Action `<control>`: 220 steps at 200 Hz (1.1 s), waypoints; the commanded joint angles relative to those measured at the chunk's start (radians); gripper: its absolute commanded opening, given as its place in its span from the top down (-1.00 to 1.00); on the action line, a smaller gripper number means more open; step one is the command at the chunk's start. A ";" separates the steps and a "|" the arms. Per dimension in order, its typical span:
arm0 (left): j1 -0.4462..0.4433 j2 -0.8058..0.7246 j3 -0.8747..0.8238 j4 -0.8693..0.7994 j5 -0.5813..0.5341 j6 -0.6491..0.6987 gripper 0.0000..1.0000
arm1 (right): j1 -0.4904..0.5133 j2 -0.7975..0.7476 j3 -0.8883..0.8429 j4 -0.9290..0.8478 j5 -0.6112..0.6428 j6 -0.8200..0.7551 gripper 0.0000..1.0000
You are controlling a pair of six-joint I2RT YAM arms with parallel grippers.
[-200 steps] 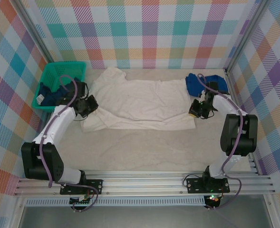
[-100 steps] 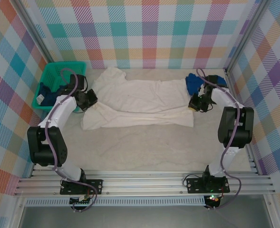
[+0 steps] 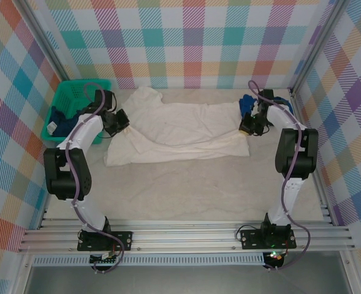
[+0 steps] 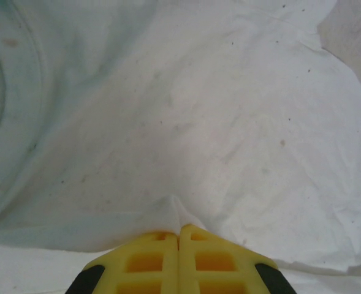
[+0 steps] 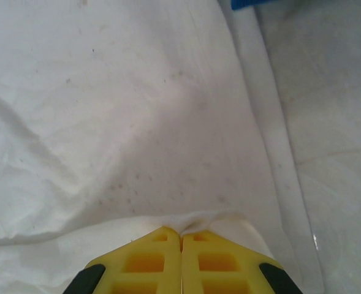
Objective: Fold the inside-out t-shirt
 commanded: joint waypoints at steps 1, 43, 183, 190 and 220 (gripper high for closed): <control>0.009 0.034 0.042 0.018 -0.004 0.020 1.00 | 0.009 0.063 0.069 -0.036 0.013 -0.026 0.85; 0.011 0.110 0.100 0.014 -0.025 0.027 1.00 | 0.009 0.160 0.207 -0.075 0.032 -0.047 0.66; 0.013 -0.175 -0.261 0.199 -0.048 -0.034 -0.01 | 0.002 -0.318 -0.411 0.098 0.093 -0.034 -0.04; 0.010 -0.203 -0.321 0.212 -0.041 -0.040 -0.02 | -0.001 -0.312 -0.420 0.109 0.083 -0.031 -0.07; 0.007 -0.212 -0.447 0.260 -0.029 -0.029 -0.03 | -0.014 -0.232 -0.404 0.149 0.065 -0.018 -0.11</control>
